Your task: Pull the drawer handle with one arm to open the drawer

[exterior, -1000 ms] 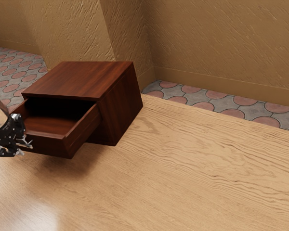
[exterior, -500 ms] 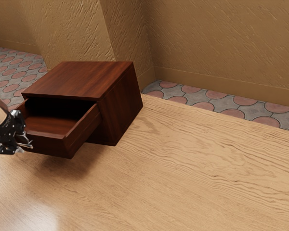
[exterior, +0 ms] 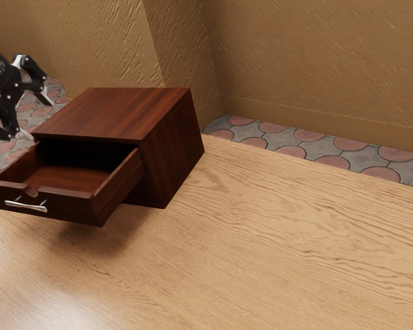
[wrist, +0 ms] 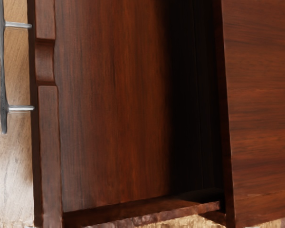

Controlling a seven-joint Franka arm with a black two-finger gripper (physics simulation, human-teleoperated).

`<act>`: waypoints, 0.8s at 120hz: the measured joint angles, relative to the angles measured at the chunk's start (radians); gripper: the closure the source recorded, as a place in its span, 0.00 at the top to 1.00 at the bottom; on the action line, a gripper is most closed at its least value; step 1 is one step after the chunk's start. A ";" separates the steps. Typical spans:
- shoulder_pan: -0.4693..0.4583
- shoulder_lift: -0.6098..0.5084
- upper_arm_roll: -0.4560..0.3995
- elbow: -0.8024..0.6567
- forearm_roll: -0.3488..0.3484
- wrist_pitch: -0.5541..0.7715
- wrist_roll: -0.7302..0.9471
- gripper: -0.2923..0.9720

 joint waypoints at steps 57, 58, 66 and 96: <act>-0.246 0.125 0.063 0.109 0.020 -0.434 -0.018 0.75; -0.245 0.126 0.063 0.108 0.020 -0.436 -0.019 0.75; -0.246 0.128 0.060 0.107 0.017 -0.447 -0.020 0.76; -0.243 0.122 -0.022 0.106 -0.013 -0.466 -0.026 0.77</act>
